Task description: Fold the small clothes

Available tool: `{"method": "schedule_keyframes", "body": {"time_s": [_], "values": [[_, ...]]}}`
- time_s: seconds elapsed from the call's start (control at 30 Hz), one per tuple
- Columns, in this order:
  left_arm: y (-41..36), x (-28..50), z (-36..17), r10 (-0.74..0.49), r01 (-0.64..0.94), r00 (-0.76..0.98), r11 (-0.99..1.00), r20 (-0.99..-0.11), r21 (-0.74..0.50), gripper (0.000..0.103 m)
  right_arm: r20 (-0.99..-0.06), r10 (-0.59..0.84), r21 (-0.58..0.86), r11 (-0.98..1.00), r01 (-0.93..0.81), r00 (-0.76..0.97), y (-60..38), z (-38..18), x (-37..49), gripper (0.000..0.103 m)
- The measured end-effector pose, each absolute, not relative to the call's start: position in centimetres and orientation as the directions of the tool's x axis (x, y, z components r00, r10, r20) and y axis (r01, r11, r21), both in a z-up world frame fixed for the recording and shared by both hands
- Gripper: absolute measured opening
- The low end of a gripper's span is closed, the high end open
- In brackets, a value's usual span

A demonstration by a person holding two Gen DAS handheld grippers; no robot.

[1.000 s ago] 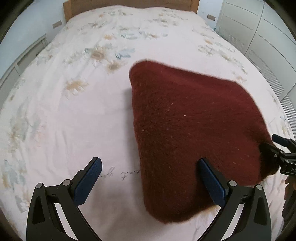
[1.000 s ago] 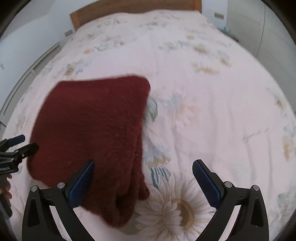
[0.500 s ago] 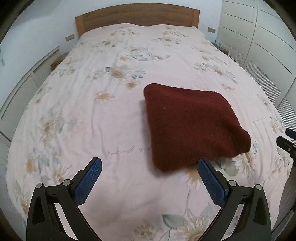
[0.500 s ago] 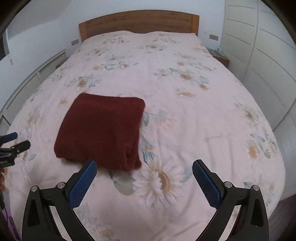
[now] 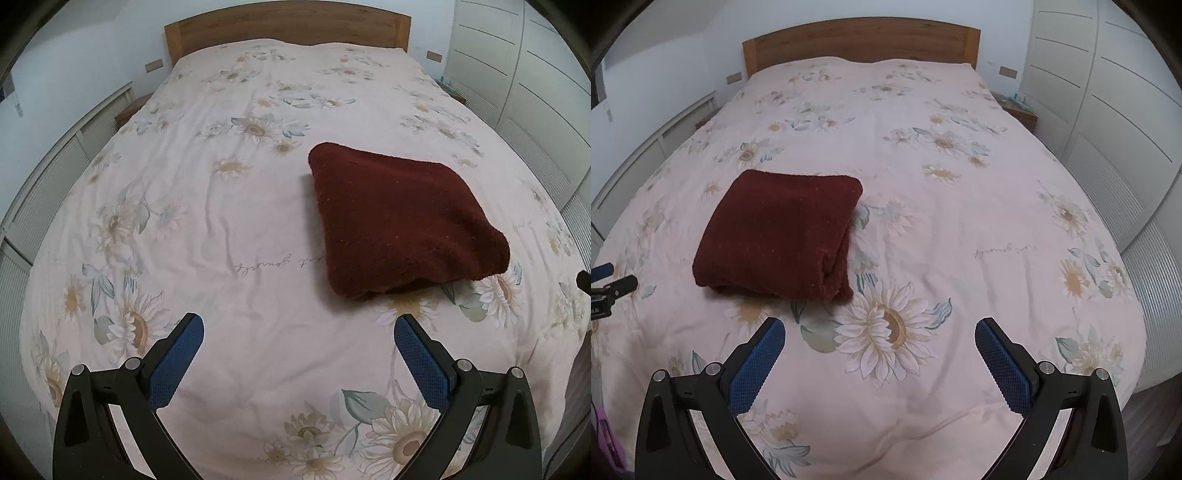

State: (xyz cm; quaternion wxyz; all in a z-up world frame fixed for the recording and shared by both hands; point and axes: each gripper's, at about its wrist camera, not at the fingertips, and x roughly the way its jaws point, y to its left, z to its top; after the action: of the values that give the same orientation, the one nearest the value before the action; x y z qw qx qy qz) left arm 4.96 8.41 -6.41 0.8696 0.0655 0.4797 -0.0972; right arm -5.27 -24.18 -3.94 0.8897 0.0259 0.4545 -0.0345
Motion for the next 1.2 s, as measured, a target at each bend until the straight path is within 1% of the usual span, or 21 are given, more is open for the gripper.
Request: {"method": "schedule_keyframes", "body": {"time_s": [0.27,1.2], "values": [[8.8,4.8,-6.9,-0.082,0.215,0.516,0.976,-0.853,0.036,0.102,-0.814,-0.035,0.009,0.997,0.073,0.58,-23.9,-3.9,-5.5,0.103],[9.1,4.5,-6.9,-0.073,0.21,0.517,0.977,-0.853,0.044,0.102,-0.828,-0.045,-0.009,0.998,0.066,0.559,-24.0,-4.9,-5.9,0.103]]}}
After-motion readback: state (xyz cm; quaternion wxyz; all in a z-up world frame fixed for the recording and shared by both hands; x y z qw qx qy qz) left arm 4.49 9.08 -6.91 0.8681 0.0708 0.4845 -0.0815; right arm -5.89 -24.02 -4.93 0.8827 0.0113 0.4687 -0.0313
